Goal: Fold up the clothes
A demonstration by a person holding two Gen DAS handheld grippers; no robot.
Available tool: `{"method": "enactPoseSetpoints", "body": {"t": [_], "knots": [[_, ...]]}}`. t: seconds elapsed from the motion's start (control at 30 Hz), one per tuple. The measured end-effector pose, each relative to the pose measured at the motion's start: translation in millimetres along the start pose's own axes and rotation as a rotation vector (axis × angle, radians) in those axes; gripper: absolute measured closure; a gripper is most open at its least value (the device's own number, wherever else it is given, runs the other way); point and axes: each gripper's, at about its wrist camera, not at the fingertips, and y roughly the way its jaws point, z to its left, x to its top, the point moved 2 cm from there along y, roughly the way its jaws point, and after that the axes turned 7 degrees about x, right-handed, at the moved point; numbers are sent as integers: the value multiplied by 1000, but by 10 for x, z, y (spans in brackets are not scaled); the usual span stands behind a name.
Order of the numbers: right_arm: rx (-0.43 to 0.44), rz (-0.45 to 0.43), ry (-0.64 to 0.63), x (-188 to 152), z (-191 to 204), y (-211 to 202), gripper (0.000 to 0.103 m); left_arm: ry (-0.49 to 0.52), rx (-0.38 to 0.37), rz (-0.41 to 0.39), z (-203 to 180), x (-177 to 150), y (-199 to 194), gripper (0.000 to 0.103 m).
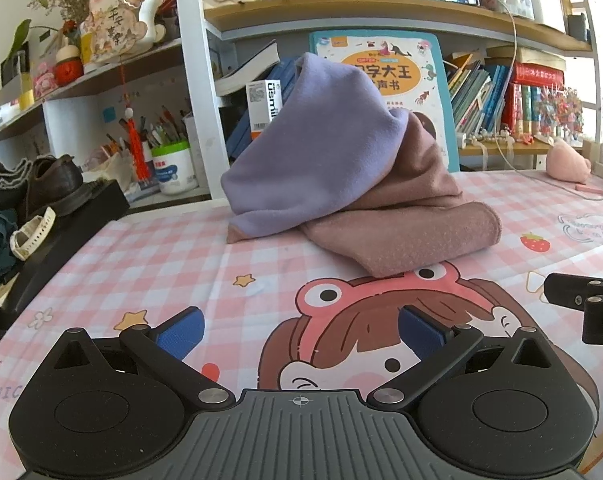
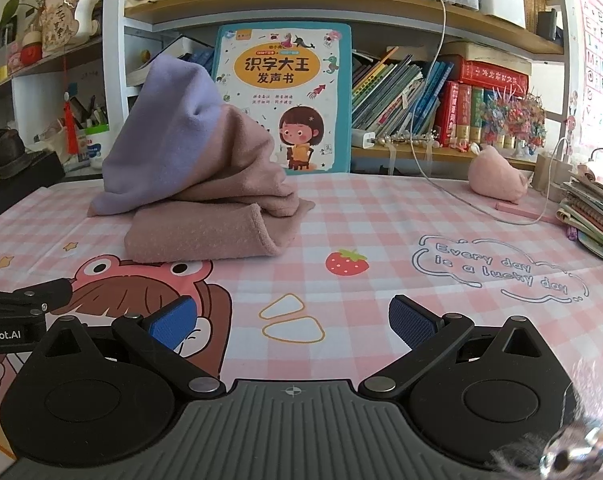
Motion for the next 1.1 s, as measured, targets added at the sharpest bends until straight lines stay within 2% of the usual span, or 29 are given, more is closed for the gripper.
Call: {"method": "enactPoseSetpoints", "body": {"t": [0.5, 0.9, 1.1], "knots": [[-10, -4, -11, 4, 16, -13, 0, 2, 0, -16, -6, 0, -34, 0], [4, -15, -29, 4, 45, -34, 0, 2, 21, 0, -6, -5, -8, 0], [-5, -40, -44, 5, 70, -74, 0, 2, 51, -26, -5, -6, -50, 0]]}}
